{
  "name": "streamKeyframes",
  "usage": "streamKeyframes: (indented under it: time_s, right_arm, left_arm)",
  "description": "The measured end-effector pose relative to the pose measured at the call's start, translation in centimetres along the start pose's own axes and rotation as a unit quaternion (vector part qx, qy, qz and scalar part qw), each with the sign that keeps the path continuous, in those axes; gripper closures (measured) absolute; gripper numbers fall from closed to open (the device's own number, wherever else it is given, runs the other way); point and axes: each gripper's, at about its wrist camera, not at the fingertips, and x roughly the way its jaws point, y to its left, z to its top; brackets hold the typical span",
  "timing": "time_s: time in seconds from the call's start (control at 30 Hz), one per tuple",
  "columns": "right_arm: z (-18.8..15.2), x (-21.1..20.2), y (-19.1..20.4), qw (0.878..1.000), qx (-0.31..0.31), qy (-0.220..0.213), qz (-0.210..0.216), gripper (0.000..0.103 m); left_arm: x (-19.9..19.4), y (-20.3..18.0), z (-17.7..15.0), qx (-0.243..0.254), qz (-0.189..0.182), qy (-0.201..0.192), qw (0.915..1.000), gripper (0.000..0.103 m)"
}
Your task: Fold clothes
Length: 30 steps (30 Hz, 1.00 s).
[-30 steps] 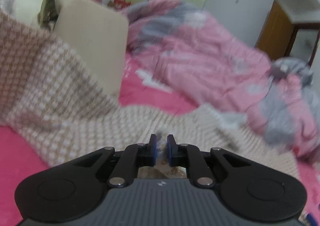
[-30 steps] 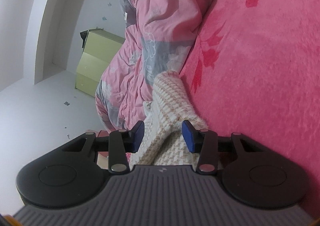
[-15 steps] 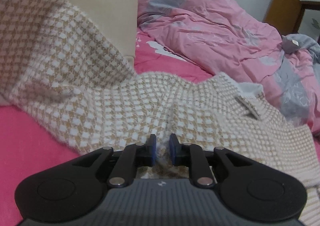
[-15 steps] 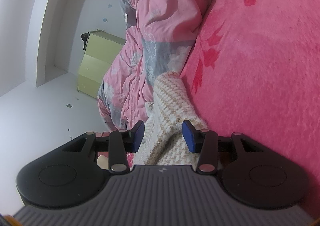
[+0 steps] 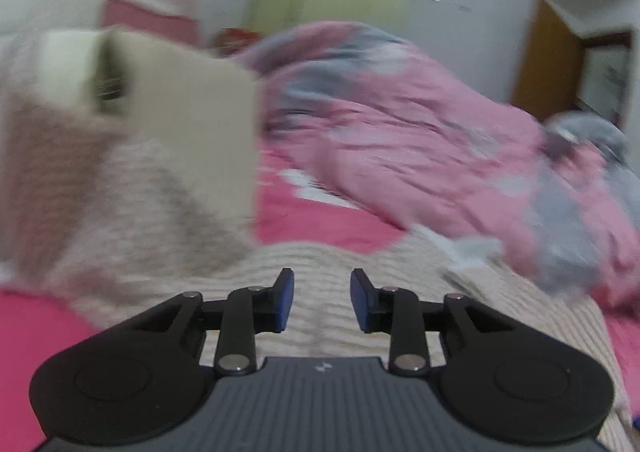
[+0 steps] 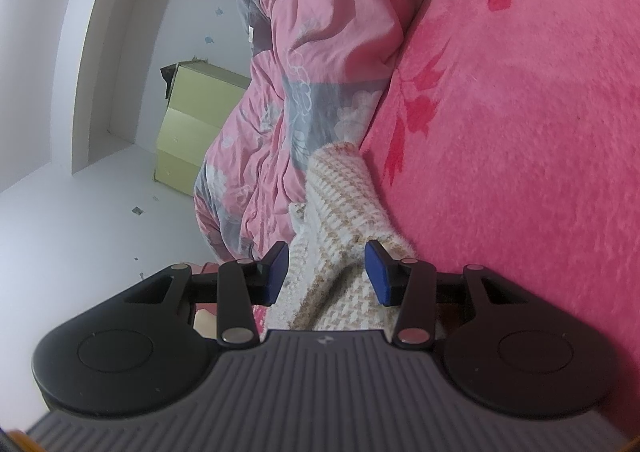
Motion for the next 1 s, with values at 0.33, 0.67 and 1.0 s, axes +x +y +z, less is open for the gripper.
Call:
streamKeyframes:
  time_s: [0.33,0.67,1.0]
  right_arm:
    - [0.6,1.3,5.6,0.984,-0.108,0.060,-0.130,0.080]
    - [1.2,14.2,10.4,0.893,-0.360,0.140,-0.232,0.099]
    - [2.8,18.1,9.2,0.878,-0.386,0.148,-0.241,0.101]
  left_arm:
    - [3.1,-2.8,-4.1,0.057,0.015,0.086,0.9946,0.069]
    - [2.4,-3.9,-4.8,0.075,0.053,0.071,0.9932,0.065]
    - [2.3,-4.3,-5.4,0.080,0.065,0.063,0.9927,0.065]
